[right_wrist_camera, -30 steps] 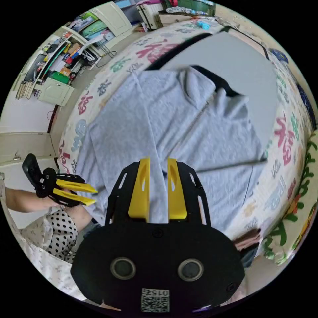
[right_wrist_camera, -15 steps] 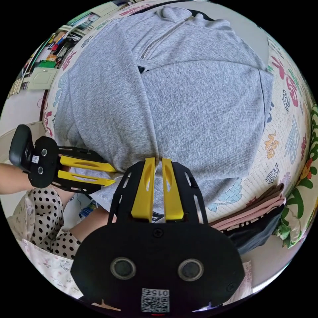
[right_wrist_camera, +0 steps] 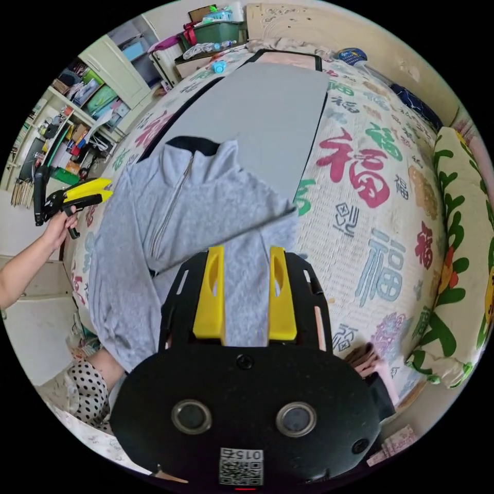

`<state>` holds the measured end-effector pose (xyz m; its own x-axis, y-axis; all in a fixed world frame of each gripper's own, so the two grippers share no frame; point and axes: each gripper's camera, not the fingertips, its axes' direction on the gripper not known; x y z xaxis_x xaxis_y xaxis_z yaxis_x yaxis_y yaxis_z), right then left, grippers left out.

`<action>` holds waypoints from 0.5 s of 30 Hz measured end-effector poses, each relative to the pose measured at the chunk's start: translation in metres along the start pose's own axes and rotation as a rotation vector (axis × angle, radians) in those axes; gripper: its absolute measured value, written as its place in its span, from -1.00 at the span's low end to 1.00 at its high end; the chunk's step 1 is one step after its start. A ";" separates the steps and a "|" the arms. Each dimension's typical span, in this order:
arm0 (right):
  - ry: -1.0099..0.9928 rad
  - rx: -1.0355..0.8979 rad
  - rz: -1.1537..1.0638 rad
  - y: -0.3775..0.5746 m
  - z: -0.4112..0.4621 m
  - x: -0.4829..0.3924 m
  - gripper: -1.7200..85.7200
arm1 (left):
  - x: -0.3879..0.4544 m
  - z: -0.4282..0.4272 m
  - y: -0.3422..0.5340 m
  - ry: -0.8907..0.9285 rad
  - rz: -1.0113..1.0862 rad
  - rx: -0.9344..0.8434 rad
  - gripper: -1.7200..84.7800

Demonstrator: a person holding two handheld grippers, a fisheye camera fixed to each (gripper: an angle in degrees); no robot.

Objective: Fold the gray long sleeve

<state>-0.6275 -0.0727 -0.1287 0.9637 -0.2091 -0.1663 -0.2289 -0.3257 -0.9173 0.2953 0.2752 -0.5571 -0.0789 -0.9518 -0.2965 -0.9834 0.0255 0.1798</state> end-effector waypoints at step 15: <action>0.086 -0.199 -0.057 -0.104 0.051 -0.006 -0.65 | -0.053 0.106 -0.125 -0.058 0.079 -0.278 -0.65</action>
<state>-0.6023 0.0088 -0.0511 0.9625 -0.2600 -0.0768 -0.2050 -0.5128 -0.8337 0.4048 0.3545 -0.6631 -0.1705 -0.9308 -0.3234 -0.8918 0.0061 0.4523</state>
